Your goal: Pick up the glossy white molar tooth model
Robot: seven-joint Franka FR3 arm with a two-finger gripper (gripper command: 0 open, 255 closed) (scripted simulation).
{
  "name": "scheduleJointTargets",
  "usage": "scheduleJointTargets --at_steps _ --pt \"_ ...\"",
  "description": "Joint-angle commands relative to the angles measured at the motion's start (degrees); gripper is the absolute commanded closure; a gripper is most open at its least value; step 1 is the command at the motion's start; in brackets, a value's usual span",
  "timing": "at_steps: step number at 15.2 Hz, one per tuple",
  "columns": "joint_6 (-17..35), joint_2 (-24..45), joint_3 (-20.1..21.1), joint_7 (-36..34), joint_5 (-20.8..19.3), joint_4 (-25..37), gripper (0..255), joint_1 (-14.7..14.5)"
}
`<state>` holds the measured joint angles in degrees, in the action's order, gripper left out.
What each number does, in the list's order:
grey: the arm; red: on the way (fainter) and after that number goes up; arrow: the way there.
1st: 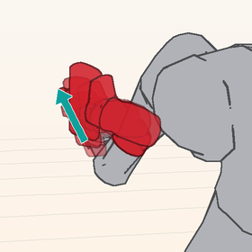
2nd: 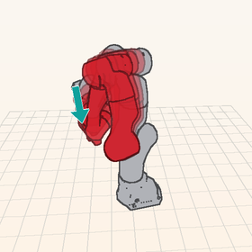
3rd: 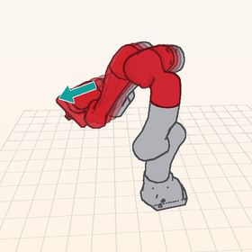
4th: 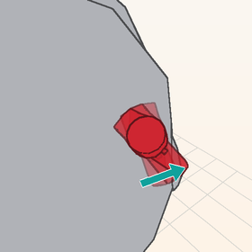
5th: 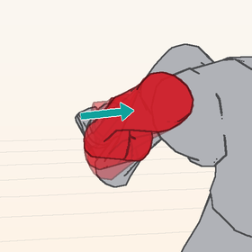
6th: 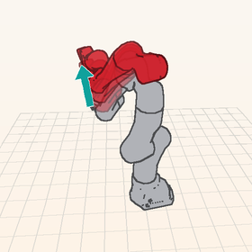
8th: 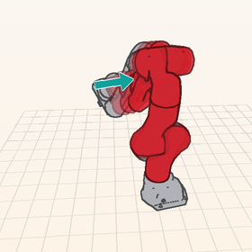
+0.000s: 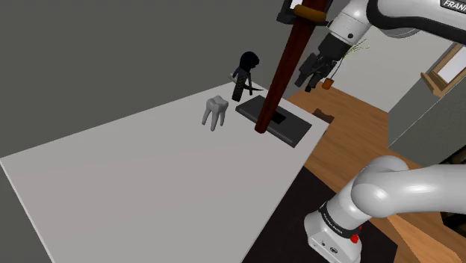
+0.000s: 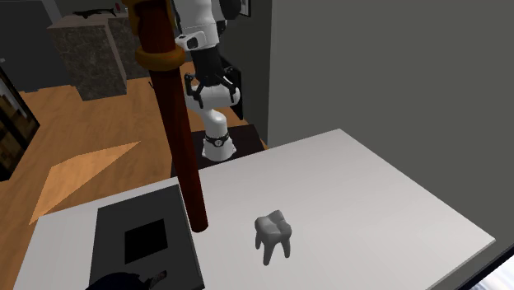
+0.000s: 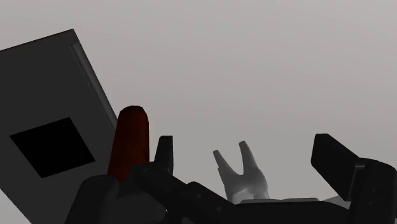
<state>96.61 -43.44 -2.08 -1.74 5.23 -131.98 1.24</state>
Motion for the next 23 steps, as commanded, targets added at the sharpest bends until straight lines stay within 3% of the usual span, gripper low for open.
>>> scheduleJointTargets --at_steps 1,12,23 --pt "0.00 0.00 0.00 0.00 0.00 0.00 0 0.00" --pt "17.43 17.93 6.45 -11.31 4.41 0.58 0 -0.35" --pt "30.24 40.72 10.60 -22.49 4.55 10.90 0 -0.70"
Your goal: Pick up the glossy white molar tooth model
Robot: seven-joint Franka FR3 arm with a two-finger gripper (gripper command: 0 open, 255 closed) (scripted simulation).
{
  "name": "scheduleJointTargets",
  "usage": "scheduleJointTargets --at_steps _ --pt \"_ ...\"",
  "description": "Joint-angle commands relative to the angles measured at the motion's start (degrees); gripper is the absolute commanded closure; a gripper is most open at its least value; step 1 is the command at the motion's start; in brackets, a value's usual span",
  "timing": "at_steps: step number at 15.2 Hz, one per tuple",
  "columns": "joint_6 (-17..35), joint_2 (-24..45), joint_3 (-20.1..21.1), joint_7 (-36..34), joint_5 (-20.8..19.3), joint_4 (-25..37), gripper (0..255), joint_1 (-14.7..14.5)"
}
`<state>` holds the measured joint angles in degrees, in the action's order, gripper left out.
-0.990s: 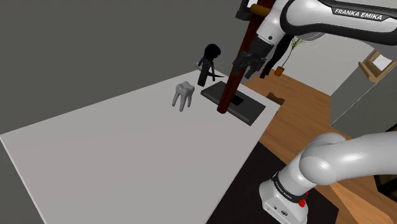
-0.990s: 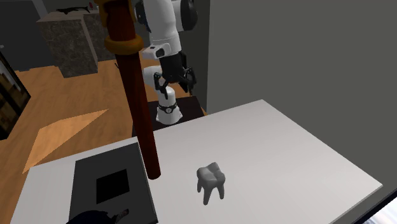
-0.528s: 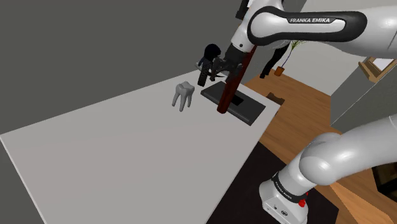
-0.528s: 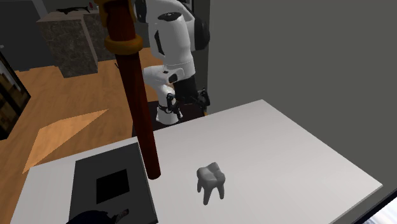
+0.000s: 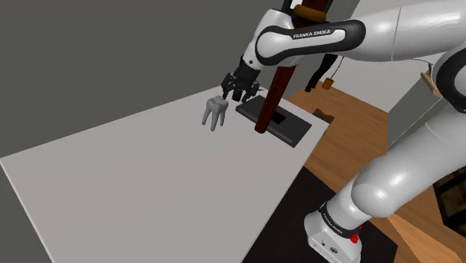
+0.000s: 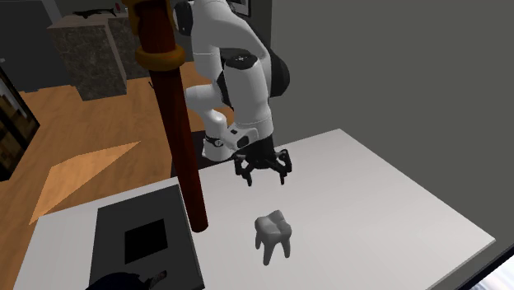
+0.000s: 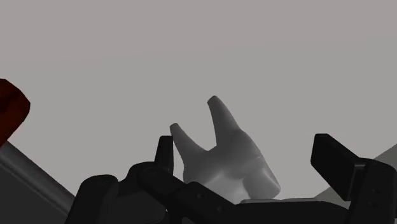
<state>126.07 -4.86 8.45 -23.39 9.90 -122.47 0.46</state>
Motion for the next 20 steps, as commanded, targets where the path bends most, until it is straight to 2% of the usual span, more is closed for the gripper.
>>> scheduleJointTargets --at_steps 1,5,14,15,20 --pt "1.60 4.32 0.26 -1.87 -0.33 2.78 0 -0.02" --pt "4.07 12.67 0.59 -5.73 -1.31 8.73 0 -0.62" --pt "9.39 15.33 0.61 -5.09 -1.15 6.04 0 -0.79" --pt "9.41 15.30 0.61 -5.08 -1.14 5.98 255 -0.79" --pt "9.42 15.34 0.62 -5.12 -1.15 6.02 255 -0.81"
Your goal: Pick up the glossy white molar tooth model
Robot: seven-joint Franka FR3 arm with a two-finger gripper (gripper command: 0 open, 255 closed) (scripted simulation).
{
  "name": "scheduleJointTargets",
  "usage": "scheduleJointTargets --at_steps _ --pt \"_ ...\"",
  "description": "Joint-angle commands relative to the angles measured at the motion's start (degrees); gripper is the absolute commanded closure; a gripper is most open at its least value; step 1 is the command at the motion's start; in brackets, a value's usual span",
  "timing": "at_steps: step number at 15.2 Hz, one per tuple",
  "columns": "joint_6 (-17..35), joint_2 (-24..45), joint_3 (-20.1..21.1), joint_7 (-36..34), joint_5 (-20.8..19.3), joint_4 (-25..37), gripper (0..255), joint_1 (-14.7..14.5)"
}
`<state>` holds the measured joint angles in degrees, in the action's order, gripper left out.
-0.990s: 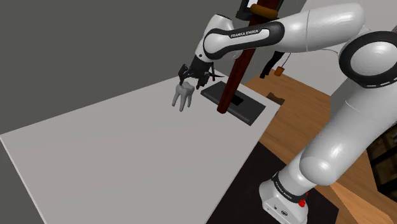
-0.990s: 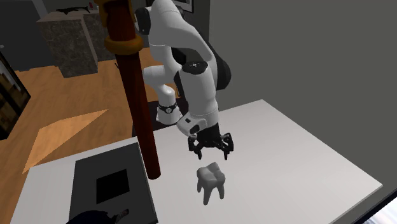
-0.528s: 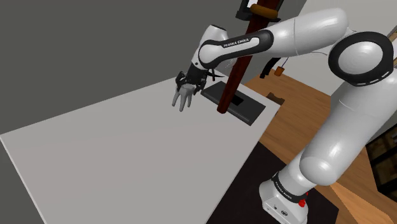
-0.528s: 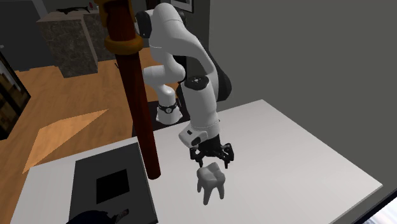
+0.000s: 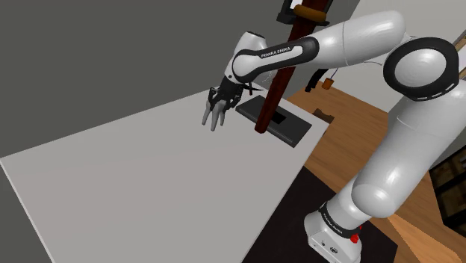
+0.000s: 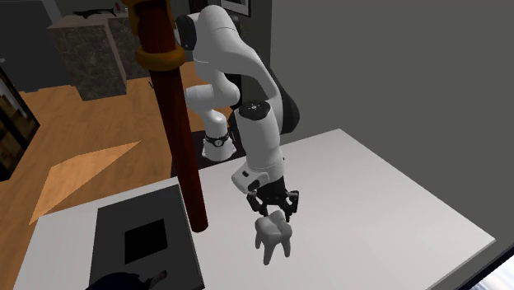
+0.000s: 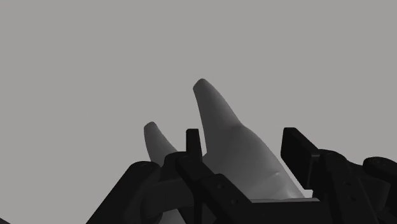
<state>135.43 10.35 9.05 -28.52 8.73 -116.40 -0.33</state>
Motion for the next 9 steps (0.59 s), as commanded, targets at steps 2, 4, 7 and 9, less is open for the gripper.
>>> scheduleJointTargets --at_steps 2,4,7,9 --pt "0.01 0.08 0.04 -0.04 0.01 -0.06 255 -0.04" --pt "0.02 0.12 0.01 0.04 0.02 -0.03 255 0.00" --pt "-2.07 -1.02 -0.01 -0.21 -0.04 0.93 255 0.05" --pt "-3.48 -1.70 -0.02 -0.38 -0.08 1.67 255 0.09"
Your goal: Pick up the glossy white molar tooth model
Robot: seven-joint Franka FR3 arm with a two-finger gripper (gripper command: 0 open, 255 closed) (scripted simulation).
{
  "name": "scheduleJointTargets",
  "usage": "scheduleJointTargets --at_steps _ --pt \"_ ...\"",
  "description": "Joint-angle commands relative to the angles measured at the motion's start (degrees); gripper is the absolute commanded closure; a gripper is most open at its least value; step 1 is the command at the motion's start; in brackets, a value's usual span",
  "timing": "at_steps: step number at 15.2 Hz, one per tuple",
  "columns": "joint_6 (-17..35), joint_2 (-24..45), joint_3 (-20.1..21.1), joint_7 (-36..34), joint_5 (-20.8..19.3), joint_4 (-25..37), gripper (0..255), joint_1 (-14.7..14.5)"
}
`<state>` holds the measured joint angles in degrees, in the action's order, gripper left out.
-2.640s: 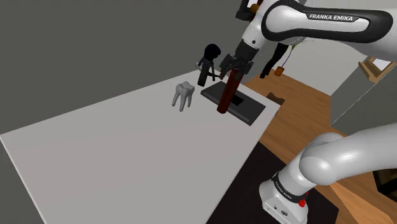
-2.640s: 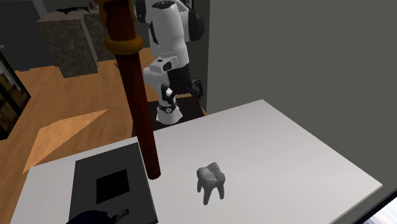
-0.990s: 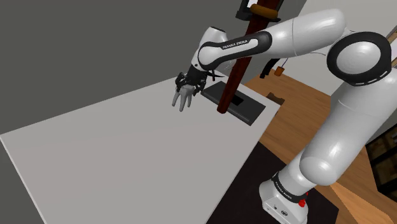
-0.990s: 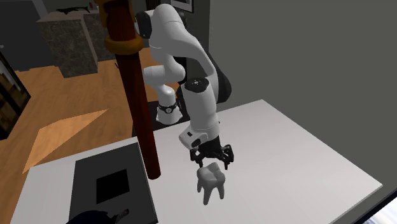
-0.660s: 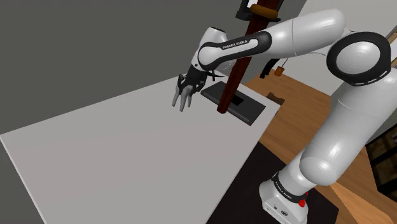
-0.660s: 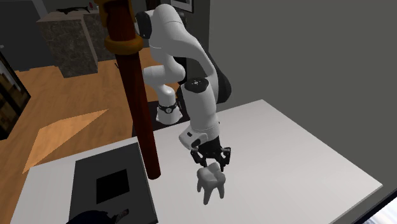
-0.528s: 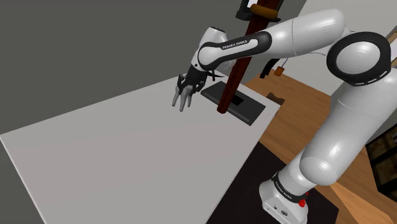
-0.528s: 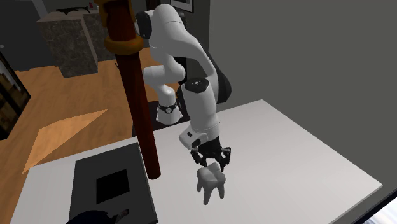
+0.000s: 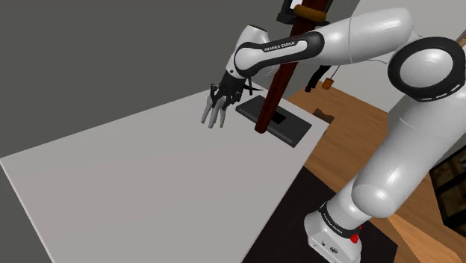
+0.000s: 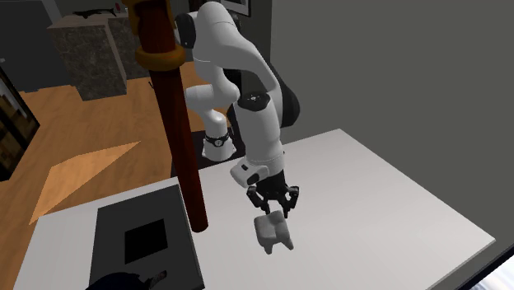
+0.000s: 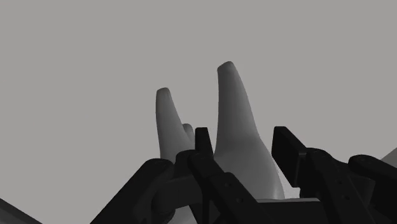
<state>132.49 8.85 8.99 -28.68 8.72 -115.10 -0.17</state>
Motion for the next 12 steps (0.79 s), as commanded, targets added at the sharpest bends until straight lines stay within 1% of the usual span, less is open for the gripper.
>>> scheduleJointTargets --at_steps 1,10,12 --pt "-1.24 -0.54 0.03 -0.31 -0.09 0.75 255 -0.05" --pt "-7.67 -3.05 -0.05 -1.08 -0.30 4.71 255 0.09" --pt "-7.77 -3.09 -0.06 -1.09 -0.31 4.78 255 0.09"
